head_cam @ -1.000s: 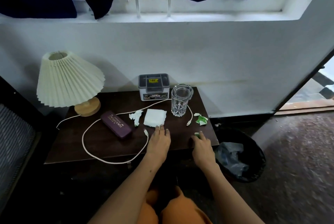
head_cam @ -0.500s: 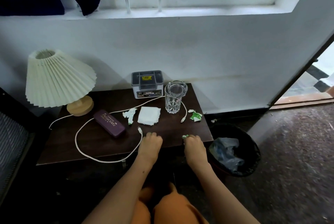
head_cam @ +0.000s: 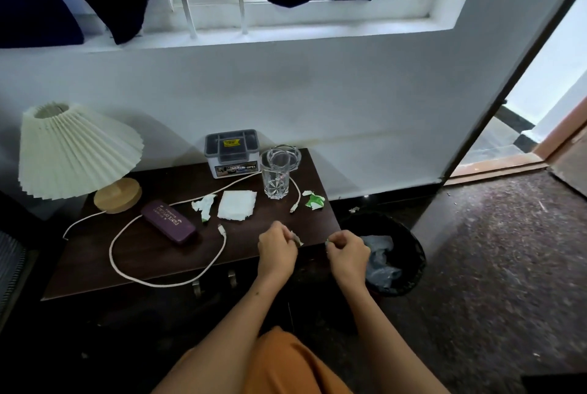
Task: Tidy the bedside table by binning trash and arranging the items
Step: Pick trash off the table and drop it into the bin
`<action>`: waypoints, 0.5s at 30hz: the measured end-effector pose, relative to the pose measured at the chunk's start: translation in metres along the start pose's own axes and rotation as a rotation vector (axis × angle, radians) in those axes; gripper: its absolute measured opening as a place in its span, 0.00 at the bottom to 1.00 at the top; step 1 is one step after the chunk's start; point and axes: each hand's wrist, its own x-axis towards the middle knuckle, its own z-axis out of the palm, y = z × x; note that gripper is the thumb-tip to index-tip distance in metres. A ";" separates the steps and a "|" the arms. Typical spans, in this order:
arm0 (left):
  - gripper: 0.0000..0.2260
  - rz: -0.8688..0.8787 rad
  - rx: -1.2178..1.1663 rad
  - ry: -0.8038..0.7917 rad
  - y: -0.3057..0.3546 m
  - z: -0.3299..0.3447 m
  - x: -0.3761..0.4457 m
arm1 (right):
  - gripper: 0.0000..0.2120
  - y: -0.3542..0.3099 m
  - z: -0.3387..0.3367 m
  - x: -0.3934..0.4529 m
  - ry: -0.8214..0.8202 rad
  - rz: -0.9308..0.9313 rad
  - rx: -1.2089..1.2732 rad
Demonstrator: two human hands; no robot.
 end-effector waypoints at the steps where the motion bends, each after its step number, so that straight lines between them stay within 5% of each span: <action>1: 0.06 0.022 -0.019 -0.011 0.007 0.009 -0.001 | 0.05 0.004 -0.006 0.003 0.032 0.033 0.014; 15: 0.07 0.125 -0.032 -0.248 0.072 0.133 -0.010 | 0.06 0.079 -0.077 0.054 0.255 0.165 -0.047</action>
